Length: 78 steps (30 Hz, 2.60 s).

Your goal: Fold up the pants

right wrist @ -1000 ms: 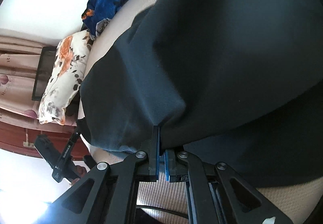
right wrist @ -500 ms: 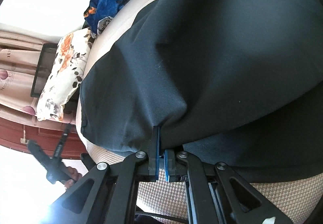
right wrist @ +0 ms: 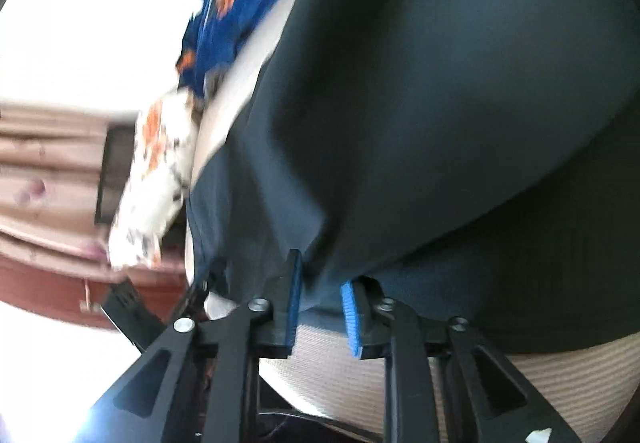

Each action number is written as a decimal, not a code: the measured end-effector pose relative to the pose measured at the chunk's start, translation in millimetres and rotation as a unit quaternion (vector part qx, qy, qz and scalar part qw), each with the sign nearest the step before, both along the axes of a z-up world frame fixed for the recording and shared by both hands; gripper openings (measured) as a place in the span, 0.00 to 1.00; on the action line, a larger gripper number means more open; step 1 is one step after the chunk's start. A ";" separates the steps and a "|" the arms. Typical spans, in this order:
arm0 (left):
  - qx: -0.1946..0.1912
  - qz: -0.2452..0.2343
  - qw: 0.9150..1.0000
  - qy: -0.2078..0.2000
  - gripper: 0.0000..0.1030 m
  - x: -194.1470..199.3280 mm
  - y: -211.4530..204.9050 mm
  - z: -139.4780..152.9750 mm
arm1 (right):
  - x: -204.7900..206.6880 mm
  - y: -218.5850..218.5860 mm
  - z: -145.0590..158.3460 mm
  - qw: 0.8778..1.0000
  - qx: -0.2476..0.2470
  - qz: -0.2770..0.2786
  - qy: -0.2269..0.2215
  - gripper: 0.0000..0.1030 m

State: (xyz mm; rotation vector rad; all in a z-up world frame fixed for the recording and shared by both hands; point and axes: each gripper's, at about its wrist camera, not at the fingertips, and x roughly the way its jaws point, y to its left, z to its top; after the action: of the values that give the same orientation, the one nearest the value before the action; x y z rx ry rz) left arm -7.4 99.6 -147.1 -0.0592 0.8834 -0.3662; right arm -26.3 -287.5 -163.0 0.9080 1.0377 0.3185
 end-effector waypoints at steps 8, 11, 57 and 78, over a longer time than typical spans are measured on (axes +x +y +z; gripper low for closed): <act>0.004 -0.001 1.000 0.003 0.30 -0.7 3.1 -1.5 | 1.1 -182.2 2.5 0.980 -0.008 -0.191 -0.049 0.21; 0.006 0.001 1.000 0.007 0.30 0.7 2.6 -0.3 | 3.8 -233.0 -9.5 0.969 0.021 -0.243 -0.050 0.21; 0.035 -0.036 0.999 0.007 0.40 4.7 8.9 2.3 | -172.5 -358.9 -22.6 0.953 0.009 -0.304 0.017 0.05; 0.014 -0.030 0.998 -0.056 0.55 -17.3 5.2 16.9 | -214.1 -410.9 -18.5 0.921 -0.013 -0.389 -0.007 0.25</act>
State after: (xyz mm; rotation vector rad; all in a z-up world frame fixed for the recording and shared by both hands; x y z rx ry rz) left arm -24.7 104.8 -130.2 0.0145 0.7810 -0.4088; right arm -240.4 -698.4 -181.5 1.2145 0.5945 -0.3568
